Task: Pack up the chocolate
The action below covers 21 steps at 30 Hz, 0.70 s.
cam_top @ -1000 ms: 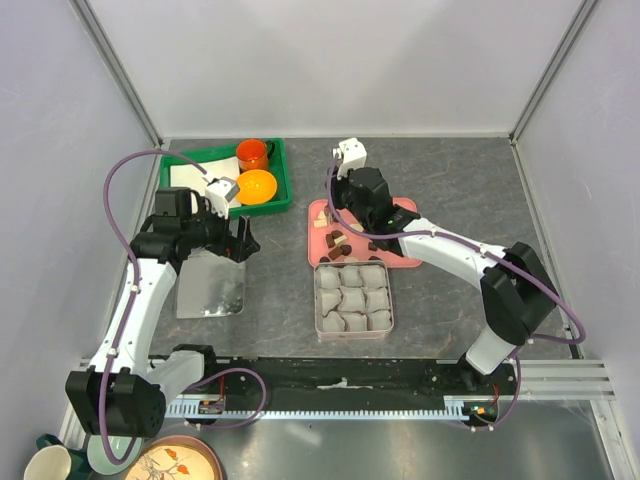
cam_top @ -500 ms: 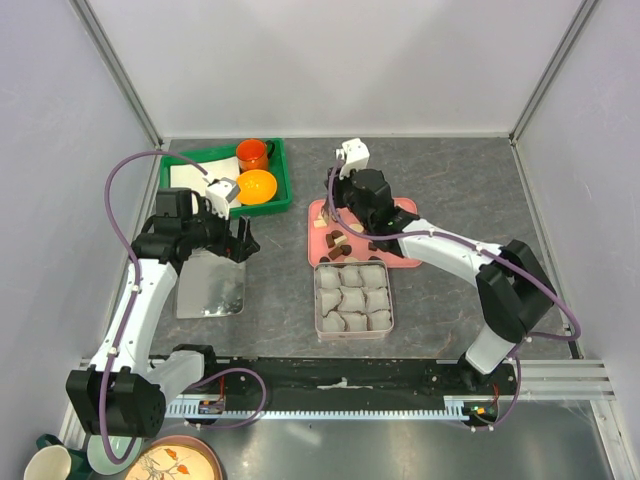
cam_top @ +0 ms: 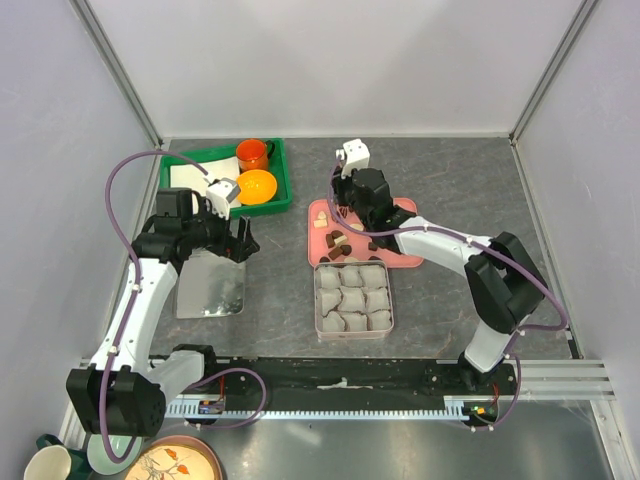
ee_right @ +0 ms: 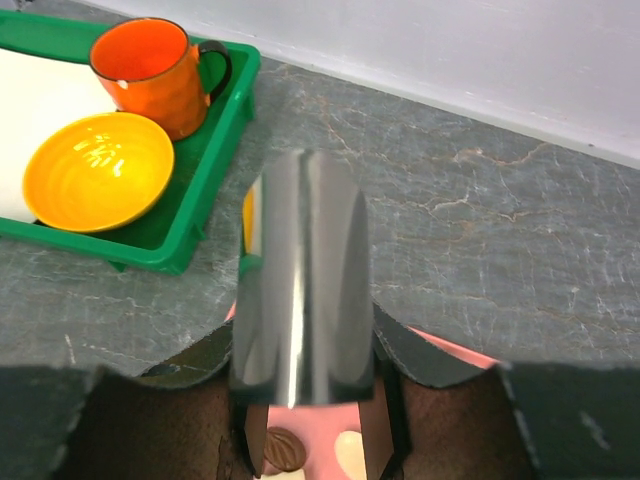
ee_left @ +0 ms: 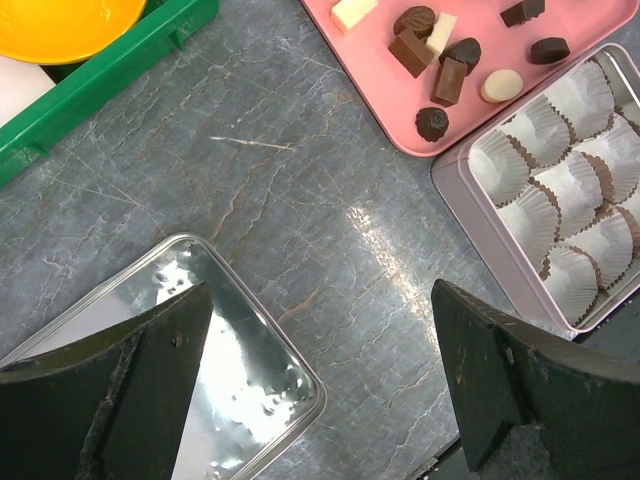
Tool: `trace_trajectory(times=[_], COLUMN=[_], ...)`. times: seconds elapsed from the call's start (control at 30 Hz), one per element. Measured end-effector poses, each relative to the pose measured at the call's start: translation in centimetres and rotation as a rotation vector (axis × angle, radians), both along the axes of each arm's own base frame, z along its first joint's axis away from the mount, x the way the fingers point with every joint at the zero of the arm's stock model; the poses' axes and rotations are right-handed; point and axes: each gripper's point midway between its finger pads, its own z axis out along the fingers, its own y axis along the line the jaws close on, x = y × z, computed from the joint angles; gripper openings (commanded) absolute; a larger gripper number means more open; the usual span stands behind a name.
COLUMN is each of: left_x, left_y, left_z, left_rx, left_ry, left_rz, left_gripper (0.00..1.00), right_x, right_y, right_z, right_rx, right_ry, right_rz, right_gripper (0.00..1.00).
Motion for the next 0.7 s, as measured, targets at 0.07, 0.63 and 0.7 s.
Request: trace_trajectory(times=[0.07, 0.63, 0.7], left_x=[0.0, 0.2, 0.2], left_y=[0.0, 0.4, 0.4], left_z=[0.0, -0.3, -0.3], left_rx=[0.001, 0.024, 0.024], left_ry=[-0.001, 0.000, -0.001], left_rz=[0.000, 0.006, 0.006], left_gripper=[0.97, 0.96, 0.96], right_x=[0.3, 1.3, 1.4], right_y=[-0.2, -0.3, -0.2], right_z=[-0.4, -1.8, -1.8], right_rx=[-0.006, 0.017, 0.023], right_ry=[0.005, 0.018, 0.018], right_rz=[-0.006, -0.003, 0.002], right_gripper=[0.42, 0.33, 0.26])
